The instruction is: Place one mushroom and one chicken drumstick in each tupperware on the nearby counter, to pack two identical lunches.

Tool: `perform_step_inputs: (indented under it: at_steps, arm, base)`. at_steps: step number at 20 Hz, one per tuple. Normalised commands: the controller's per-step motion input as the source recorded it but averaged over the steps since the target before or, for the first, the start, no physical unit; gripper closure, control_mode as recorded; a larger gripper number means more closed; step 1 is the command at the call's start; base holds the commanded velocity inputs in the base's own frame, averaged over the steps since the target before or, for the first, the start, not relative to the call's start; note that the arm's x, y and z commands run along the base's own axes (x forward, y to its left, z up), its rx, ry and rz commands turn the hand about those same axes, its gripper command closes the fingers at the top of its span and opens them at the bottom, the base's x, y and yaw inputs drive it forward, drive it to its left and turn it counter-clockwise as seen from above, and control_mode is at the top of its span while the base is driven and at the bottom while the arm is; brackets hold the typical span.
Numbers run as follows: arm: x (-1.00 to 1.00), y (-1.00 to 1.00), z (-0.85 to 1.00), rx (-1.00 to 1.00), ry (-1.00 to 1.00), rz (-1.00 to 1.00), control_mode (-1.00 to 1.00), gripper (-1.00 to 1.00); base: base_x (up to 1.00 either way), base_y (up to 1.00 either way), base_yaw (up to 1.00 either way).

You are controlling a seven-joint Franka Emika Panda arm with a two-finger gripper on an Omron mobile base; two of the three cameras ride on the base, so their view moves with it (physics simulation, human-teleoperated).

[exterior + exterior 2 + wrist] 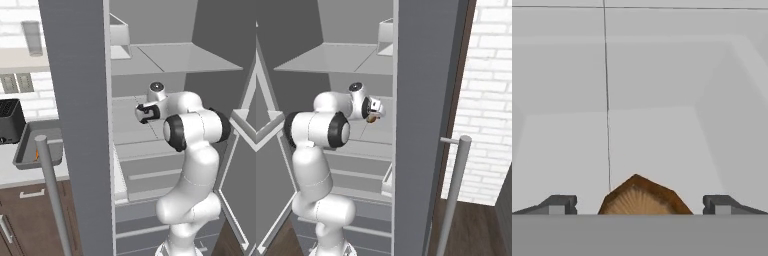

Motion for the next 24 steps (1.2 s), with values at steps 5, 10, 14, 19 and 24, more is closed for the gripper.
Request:
perform_step_inputs:
  at_steps: [5,10,14,19,24]
  arm:
    - [-0.16,-0.03,-0.29,-0.01,0.09,0.00,-1.00,-1.00]
    - [-0.12,-0.04,-0.08,0.00,0.02,0.00,-1.00,-1.00]
    - [0.04,0.00,-0.05,0.00,0.00,0.00,-1.00,-1.00]
    - [0.01,0.00,-0.35,-0.01,0.00,0.00,-1.00,-1.00]
    - [-0.25,0.00,-0.62,-0.04,0.01,0.00,-1.00,1.00]
  base:
    - [0.00,0.00,0.00]
    - [0.00,0.00,0.00]
    - [0.00,0.00,0.00]
    - [0.00,0.00,0.00]
    - [0.00,0.00,0.00]
